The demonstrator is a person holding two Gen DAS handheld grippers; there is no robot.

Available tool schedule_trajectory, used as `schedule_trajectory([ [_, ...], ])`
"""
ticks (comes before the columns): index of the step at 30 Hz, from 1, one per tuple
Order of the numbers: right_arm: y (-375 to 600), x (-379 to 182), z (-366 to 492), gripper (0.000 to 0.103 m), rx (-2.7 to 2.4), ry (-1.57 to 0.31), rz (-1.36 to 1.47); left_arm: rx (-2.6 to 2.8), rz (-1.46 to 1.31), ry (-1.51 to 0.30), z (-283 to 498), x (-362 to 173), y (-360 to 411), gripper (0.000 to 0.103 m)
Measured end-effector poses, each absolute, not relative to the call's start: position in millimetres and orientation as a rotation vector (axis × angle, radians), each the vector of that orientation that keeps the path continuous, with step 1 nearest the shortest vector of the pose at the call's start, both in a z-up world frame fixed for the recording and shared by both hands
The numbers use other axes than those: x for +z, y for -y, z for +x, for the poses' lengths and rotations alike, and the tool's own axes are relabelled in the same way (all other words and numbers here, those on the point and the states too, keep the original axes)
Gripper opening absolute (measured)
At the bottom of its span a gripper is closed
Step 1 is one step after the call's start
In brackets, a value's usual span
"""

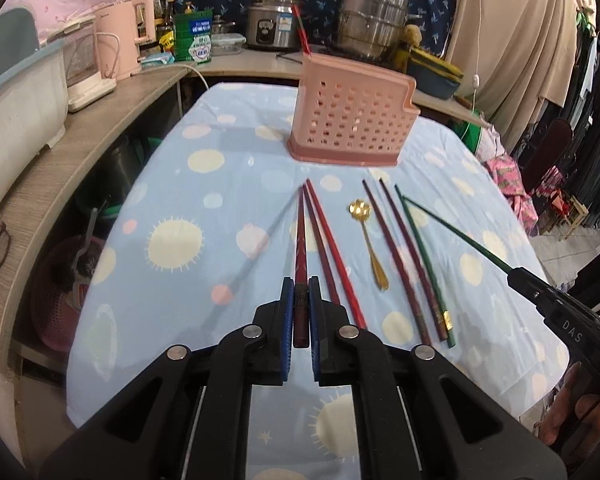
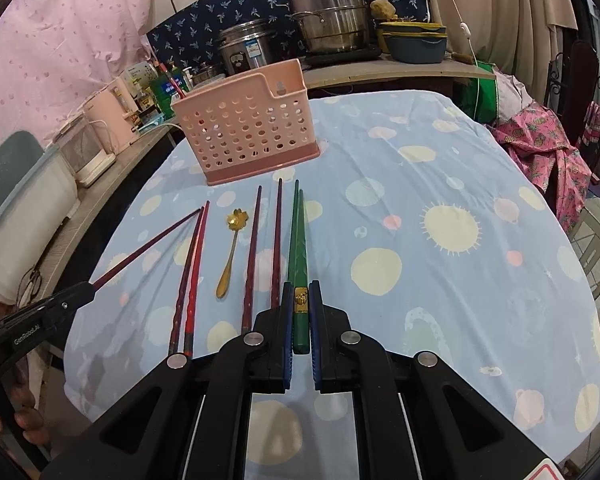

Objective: Organize utensils
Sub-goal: 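Carry the dark-red chopstick with the left tool while the right tool carries the green one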

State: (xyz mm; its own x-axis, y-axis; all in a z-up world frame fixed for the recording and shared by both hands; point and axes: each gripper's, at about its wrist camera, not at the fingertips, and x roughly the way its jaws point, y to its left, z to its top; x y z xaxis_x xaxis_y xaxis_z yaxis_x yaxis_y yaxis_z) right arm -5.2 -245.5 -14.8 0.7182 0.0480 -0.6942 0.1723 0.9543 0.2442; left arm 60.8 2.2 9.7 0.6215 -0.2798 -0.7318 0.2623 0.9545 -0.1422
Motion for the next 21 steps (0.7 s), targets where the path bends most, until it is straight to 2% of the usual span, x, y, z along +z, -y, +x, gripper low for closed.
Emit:
schedule_trajectory([
  [21,282,77,38,0.007,-0.092,-0.559,0.356,-0.296,-0.060,-0.583,116,117,1,0.007],
])
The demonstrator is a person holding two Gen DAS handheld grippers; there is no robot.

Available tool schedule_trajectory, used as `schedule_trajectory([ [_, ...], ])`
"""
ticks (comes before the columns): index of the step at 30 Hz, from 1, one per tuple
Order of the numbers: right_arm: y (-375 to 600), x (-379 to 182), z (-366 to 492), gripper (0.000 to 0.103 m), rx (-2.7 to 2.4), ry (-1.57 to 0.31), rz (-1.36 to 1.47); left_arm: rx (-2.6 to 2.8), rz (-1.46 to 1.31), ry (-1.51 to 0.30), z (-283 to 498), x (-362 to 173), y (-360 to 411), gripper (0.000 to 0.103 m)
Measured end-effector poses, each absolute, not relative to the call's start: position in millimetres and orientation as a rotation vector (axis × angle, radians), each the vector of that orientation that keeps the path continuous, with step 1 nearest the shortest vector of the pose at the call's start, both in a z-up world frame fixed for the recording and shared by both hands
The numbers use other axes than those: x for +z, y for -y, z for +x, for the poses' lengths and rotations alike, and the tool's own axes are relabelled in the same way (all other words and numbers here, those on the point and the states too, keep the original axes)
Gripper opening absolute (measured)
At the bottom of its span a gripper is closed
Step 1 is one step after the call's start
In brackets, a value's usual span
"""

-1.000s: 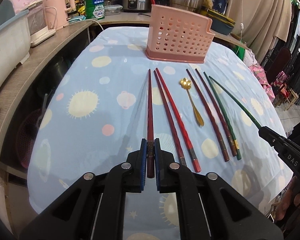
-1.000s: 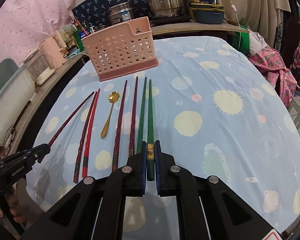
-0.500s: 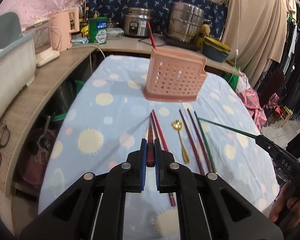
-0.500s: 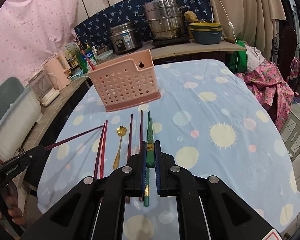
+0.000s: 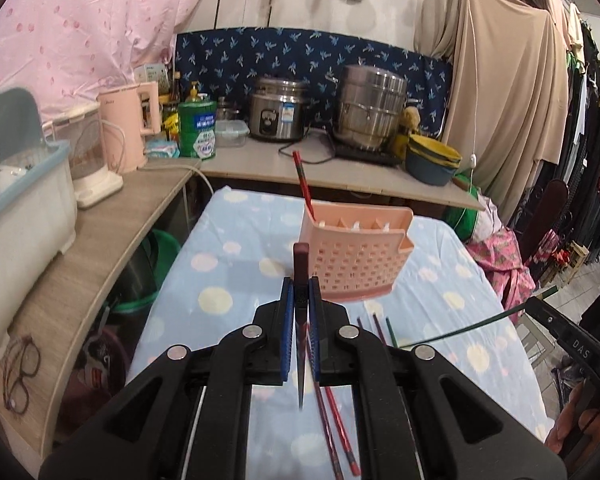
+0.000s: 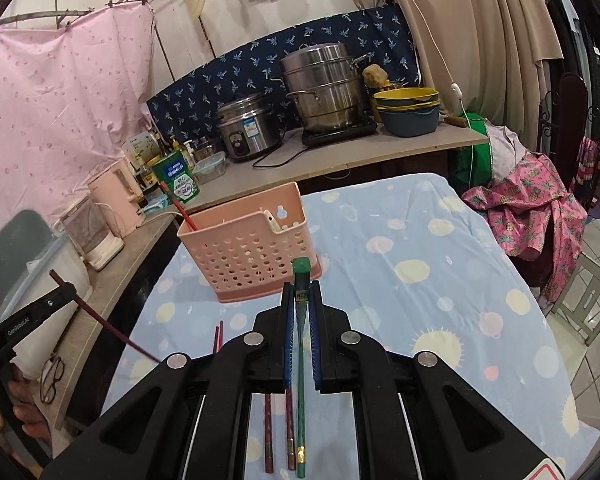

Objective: Organize utensils
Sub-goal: 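Carry the dark-red chopstick with the left tool while the right tool carries the green one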

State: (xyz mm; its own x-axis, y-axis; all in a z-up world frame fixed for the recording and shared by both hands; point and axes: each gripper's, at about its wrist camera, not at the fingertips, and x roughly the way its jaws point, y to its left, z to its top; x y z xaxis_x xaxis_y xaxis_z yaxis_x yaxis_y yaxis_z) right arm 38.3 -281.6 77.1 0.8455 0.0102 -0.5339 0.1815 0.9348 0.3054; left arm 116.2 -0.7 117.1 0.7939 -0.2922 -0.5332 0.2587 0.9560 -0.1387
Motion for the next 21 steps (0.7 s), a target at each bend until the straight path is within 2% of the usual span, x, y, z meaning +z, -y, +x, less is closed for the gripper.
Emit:
schedule_trajectory([
  [21,304,148,95,0.007,-0.058,-0.298,0.477,-0.326,-0.144,-0.312,174,212,25,0.007],
])
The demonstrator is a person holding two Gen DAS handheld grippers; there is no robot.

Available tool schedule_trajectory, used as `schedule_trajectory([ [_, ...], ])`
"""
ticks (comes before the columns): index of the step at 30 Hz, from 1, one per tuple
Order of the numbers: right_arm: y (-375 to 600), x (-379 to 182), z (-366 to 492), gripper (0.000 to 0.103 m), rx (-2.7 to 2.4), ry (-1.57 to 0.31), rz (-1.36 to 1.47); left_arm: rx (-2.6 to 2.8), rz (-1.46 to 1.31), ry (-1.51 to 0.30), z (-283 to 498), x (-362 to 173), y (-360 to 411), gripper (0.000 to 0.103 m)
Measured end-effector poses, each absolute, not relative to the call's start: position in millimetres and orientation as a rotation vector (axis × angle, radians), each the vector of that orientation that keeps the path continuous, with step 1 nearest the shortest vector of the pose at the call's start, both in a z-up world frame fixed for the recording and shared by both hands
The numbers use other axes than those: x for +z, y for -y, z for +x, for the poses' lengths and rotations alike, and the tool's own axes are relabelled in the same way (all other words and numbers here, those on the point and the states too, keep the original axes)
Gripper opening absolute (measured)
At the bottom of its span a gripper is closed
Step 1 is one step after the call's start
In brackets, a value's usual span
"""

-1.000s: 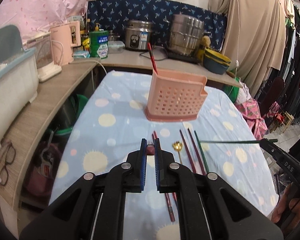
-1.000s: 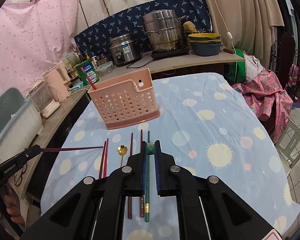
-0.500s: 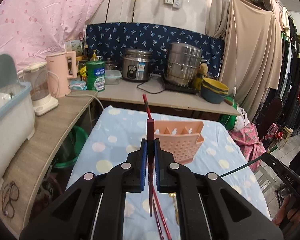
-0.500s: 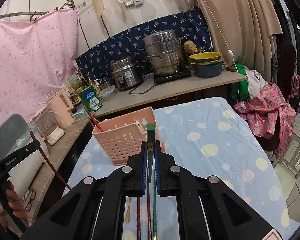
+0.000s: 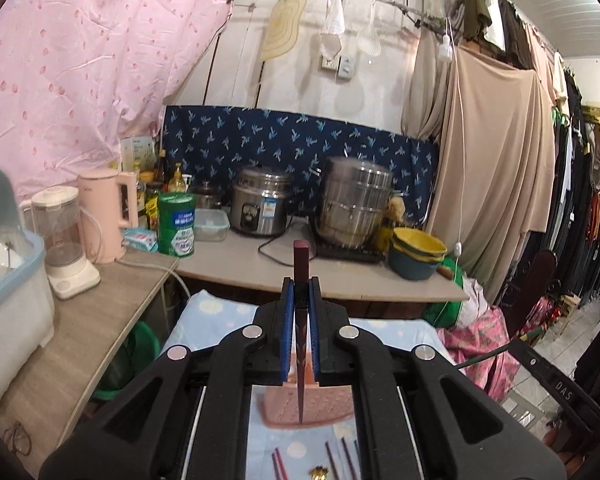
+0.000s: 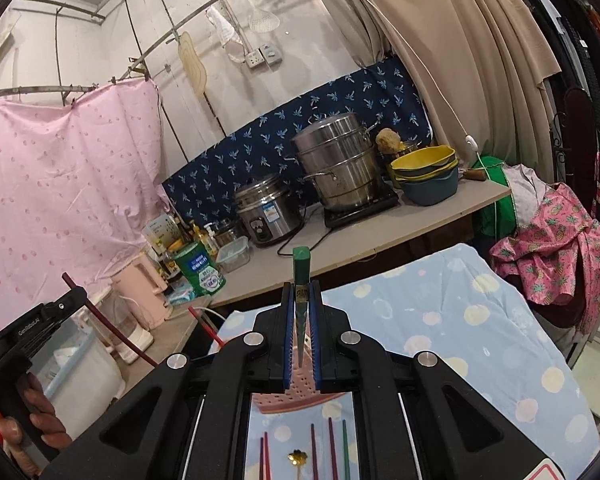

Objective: Organize utensils
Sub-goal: 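Carry the dark-red chopstick with the left tool while the right tool carries the green one, then insert the dark-red chopstick into the basket with the left tool while the right tool releases the green one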

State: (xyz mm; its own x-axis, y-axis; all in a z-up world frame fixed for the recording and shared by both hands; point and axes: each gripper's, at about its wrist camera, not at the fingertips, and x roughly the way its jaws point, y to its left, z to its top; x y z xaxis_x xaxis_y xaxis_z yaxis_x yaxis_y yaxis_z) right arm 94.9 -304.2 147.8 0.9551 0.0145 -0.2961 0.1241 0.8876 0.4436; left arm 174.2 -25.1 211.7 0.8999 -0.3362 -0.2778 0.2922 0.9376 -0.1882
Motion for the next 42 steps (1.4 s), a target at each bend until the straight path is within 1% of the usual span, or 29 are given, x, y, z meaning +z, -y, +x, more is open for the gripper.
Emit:
schedule_trajectory([
  [11,293,170,135,0.007,-0.006,-0.235,0.481,-0.301,-0.157,-0.236,209,233,37,0.007],
  [24,298,186,177,0.007,-0.017,-0.153,0.501,-0.307,-0.142,-0.311,249,201,49,0.007],
  [28,297,171,198,0.007,-0.030,-0.189,0.489,-0.304,-0.139,-0.341,260,188,51,0.007],
  [32,292,140,214,0.007,-0.042,-0.286,0.475,-0.300,-0.133,-0.380,269,173,52,0.007],
  [39,285,100,217,0.008,-0.040,-0.396,0.462,-0.295,-0.132,-0.442,277,152,53,0.007],
  [42,282,94,214,0.011,-0.047,-0.407,0.449,-0.289,-0.132,-0.467,279,146,54,0.008],
])
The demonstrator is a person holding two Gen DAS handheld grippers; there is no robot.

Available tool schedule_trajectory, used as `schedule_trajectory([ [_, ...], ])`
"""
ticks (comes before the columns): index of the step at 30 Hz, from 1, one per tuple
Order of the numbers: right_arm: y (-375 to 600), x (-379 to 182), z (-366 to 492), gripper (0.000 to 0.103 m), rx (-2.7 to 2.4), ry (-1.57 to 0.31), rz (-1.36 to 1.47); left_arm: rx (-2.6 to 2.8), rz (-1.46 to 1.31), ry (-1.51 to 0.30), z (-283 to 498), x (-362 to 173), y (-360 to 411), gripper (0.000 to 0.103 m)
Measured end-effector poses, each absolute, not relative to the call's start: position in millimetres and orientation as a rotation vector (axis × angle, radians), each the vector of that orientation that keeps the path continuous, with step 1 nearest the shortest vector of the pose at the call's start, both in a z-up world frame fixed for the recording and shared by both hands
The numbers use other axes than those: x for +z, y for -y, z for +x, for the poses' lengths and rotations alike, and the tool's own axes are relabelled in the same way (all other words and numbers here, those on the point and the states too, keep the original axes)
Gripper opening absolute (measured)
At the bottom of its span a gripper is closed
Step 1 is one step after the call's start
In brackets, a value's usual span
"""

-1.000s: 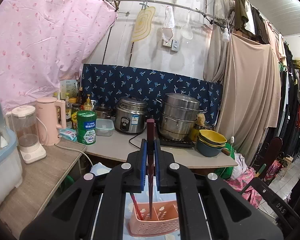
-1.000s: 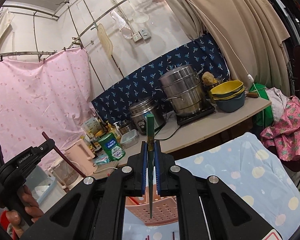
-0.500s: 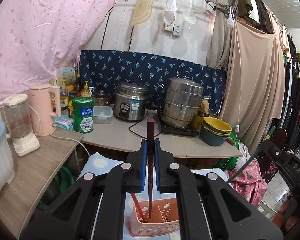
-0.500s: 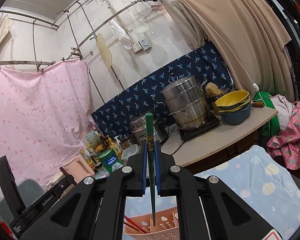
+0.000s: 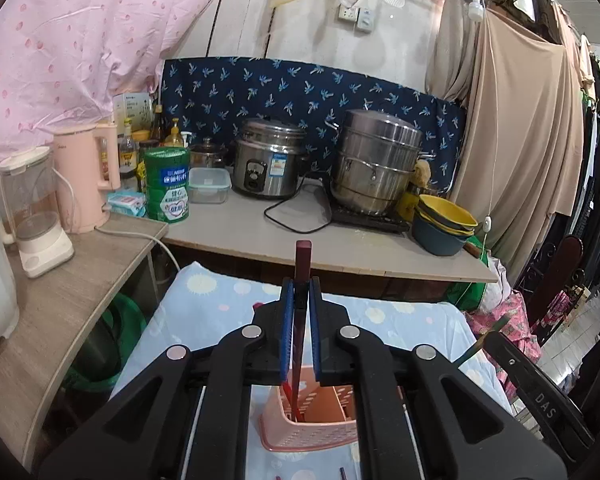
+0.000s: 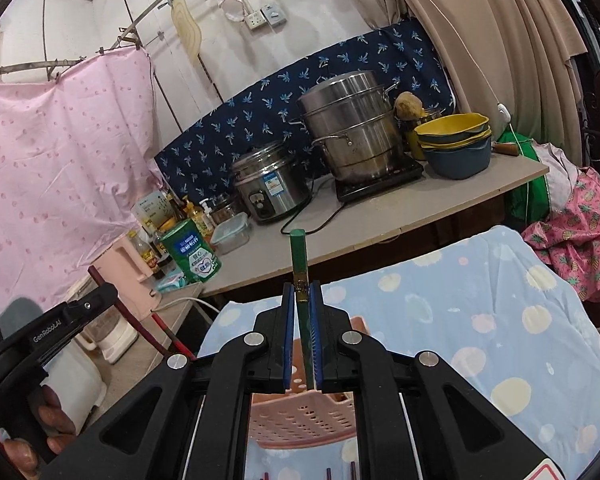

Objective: Organize utensils
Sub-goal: 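Insert the dark-red chopstick into the basket with the left tool while the right tool releases the green one, then move the left tool onto the next dark-red chopstick while the right tool approaches another green chopstick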

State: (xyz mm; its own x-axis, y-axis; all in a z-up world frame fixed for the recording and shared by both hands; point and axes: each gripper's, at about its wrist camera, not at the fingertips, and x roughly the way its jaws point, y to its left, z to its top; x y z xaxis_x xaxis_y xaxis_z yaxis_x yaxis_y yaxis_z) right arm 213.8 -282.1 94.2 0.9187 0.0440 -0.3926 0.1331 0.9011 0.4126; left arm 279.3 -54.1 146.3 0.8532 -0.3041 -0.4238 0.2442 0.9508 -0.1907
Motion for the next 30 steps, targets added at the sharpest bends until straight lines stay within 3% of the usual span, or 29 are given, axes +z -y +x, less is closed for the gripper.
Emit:
schedule_trajectory([
  [2,281,91,210,0.019,-0.057,-0.412,0.444,-0.285,-0.126,-0.471,279,144,55,0.008],
  [4,282,90,206,0.028,-0.062,-0.410,0.449,-0.273,-0.123,-0.470,277,144,54,0.017],
  [6,284,91,200,0.031,-0.066,-0.407,0.458,-0.263,-0.128,-0.467,275,144,52,0.033],
  [16,285,85,145,0.036,-0.064,-0.448,0.448,-0.262,-0.110,-0.487,238,137,39,0.040],
  [30,249,2,53,0.036,-0.074,-0.714,0.310,-0.288,-0.059,-0.694,158,57,22,0.040],
])
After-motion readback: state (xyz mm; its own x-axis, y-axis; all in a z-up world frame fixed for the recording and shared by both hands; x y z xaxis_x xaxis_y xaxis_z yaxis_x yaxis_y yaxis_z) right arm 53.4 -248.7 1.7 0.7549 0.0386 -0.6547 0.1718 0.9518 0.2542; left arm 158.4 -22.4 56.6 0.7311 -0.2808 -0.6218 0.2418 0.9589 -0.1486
